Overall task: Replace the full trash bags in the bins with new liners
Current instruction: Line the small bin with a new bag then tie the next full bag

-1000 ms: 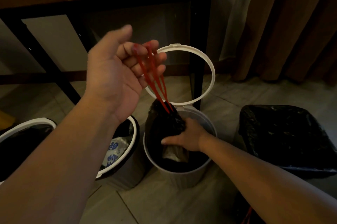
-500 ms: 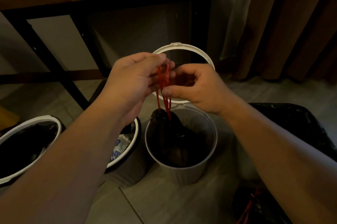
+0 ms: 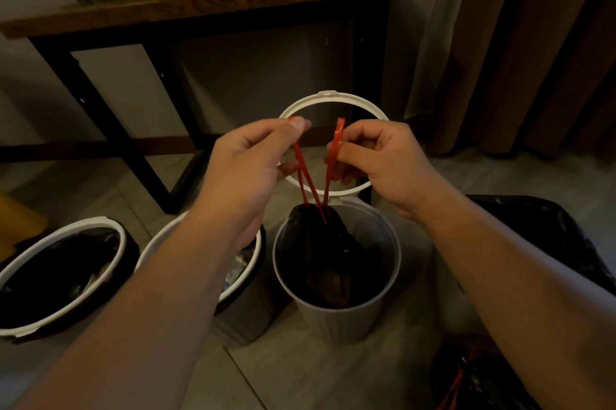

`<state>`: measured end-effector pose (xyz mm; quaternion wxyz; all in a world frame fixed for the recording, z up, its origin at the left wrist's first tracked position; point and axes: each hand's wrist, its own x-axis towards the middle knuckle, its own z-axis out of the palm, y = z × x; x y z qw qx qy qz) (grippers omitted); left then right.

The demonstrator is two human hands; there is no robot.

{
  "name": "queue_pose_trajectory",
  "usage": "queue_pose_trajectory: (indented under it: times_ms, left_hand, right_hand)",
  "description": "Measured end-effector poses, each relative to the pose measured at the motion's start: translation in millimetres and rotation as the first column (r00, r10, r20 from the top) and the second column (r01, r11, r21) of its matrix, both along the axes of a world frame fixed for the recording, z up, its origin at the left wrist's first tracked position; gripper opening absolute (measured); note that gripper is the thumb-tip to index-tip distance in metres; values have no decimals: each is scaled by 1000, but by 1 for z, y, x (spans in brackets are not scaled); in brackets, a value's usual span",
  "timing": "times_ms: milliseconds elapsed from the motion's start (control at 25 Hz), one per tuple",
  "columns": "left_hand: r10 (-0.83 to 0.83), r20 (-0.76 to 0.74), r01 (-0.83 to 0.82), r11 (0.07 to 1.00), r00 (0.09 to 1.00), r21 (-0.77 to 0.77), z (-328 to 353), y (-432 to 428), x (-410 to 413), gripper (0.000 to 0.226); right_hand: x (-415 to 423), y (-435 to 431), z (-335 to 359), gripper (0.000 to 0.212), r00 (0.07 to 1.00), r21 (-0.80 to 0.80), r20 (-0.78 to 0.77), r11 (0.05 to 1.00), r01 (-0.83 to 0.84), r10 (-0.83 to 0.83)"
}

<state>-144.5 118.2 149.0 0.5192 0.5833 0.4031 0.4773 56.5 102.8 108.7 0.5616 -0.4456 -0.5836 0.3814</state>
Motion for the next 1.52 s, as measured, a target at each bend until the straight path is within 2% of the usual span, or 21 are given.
queue_pose_trajectory:
  times_ms: [80, 200, 320, 400, 480, 560, 680, 760, 880, 1000, 1120, 1240, 1520]
  left_hand:
    - [-7, 13, 7, 1000, 1000, 23, -3, -3, 2, 17]
    - [-36, 31, 34, 998, 999, 49, -8, 0, 2, 19]
    - [-52, 171, 58, 998, 984, -33, -17, 2, 8, 22]
    - [-38, 170, 52, 995, 985, -80, -22, 3, 12, 23]
    - [-88, 80, 94, 992, 993, -81, -24, 6, 13, 25]
    - [-224, -64, 220, 973, 972, -71, -20, 9, 14, 26]
    - [-351, -374, 373, 928, 858, -15, -12, 9, 16, 20]
    - [-334, -464, 363, 931, 820, -28, -8, 13, 17, 34]
    - [-318, -431, 311, 946, 844, -91, -9, 21, 12, 44]
    - [-342, -317, 306, 939, 885, -157, -15, 29, 7, 48]
    - [-358, -286, 317, 931, 889, -181, -19, 33, 3, 43]
    - [-343, -341, 304, 939, 875, -163, -21, 35, 1, 53]
    - [-324, -337, 299, 946, 884, -126, -25, 30, 5, 32]
  right_hand:
    - [-1, -1, 2, 16, 996, -27, -88, 999, -27, 25]
    - [-1, -2, 10, 11, 984, -15, -178, 1000, -14, 11]
    - [2, -1, 16, 9, 964, -33, -259, 998, 51, -58]
    - [4, -1, 19, 10, 957, -48, -263, 992, 114, -123]
    - [6, -2, 21, 13, 957, -36, -253, 990, 135, -140]
    - [7, -3, 23, 14, 972, 0, -215, 995, 101, -99]
    - [1, -4, 25, 14, 996, 97, -91, 995, 1, 8]
    - [-3, -4, 24, 21, 997, 157, -51, 986, -54, 63]
    - [0, 2, 17, 36, 999, 94, 8, 995, -34, 33]
    - [2, 7, 4, 31, 988, -41, 135, 997, -63, 68]
    - [2, 6, -4, 22, 992, -43, 108, 997, -60, 64]
    - [1, 8, -8, 20, 994, -13, 103, 999, -45, 46]
    - [-4, 12, -13, 7, 995, -28, 79, 998, -55, 57]
